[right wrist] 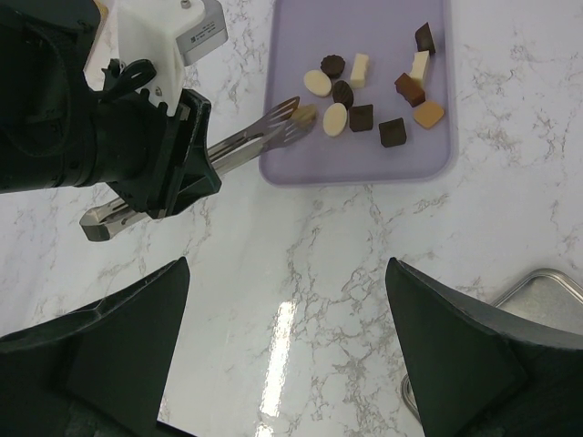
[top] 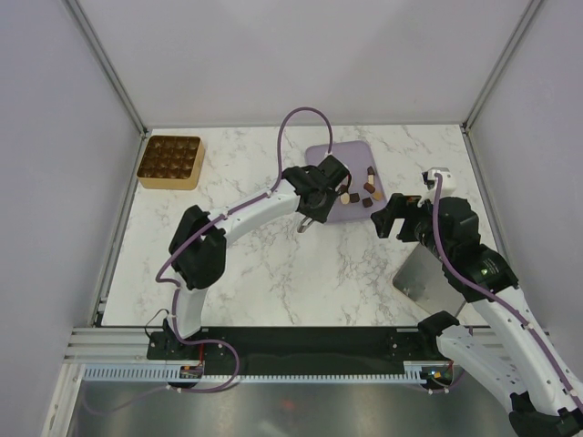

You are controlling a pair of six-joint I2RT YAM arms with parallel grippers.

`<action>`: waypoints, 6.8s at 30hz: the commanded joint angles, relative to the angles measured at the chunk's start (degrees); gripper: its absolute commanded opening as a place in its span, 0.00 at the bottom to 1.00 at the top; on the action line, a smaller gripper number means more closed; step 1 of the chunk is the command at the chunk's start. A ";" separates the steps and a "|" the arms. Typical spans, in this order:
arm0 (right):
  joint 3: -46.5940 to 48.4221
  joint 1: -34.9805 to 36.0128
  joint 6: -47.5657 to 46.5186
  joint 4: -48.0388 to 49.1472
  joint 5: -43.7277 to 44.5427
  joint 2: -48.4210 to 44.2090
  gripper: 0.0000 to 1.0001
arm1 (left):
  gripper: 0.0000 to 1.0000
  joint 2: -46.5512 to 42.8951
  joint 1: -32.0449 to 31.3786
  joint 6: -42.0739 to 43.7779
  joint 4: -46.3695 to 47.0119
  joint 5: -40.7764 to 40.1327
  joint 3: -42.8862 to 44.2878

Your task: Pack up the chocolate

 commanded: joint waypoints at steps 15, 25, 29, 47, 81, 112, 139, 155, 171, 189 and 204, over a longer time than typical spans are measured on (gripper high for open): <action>1.69 0.16 1.34 0.27 -1.96 -1.86 0.97 | 0.38 -11.81 15.38 2.56 -5.71 -3.77 7.09; 0.81 0.16 1.43 2.20 -3.02 -1.07 0.97 | 0.37 -12.35 38.67 1.60 -5.62 -0.35 9.20; -0.06 0.16 2.13 3.43 -3.64 -0.89 0.97 | 0.37 -9.19 46.32 1.07 -5.71 1.59 11.57; -1.56 0.16 2.22 4.40 -1.62 1.22 0.97 | 0.37 3.91 57.23 2.38 -4.40 -0.87 22.74; -0.94 0.16 1.25 5.28 2.08 4.47 0.97 | 0.53 11.30 59.60 6.87 -0.88 -2.54 26.17; 3.89 0.16 -0.50 -2.19 1.98 0.87 0.97 | 0.49 -18.84 23.94 3.71 3.69 4.13 -5.30; 4.15 0.16 -1.47 -3.33 3.65 -0.28 0.97 | 0.53 2.06 5.29 3.61 8.62 3.78 4.45; 3.27 0.16 -1.82 -2.36 4.36 0.34 0.97 | 0.52 5.59 5.20 3.70 8.53 3.70 6.04; 3.63 0.16 -1.03 -2.36 3.83 -0.36 0.97 | 0.40 3.13 5.29 3.79 6.60 2.56 6.48; 2.92 0.16 0.72 -1.05 0.49 -0.89 0.97 | 0.37 -10.75 16.26 3.26 -1.66 0.89 7.71; 2.40 0.16 0.55 0.89 -0.29 0.60 0.97 | 0.37 -7.08 48.52 5.55 -2.63 3.34 12.01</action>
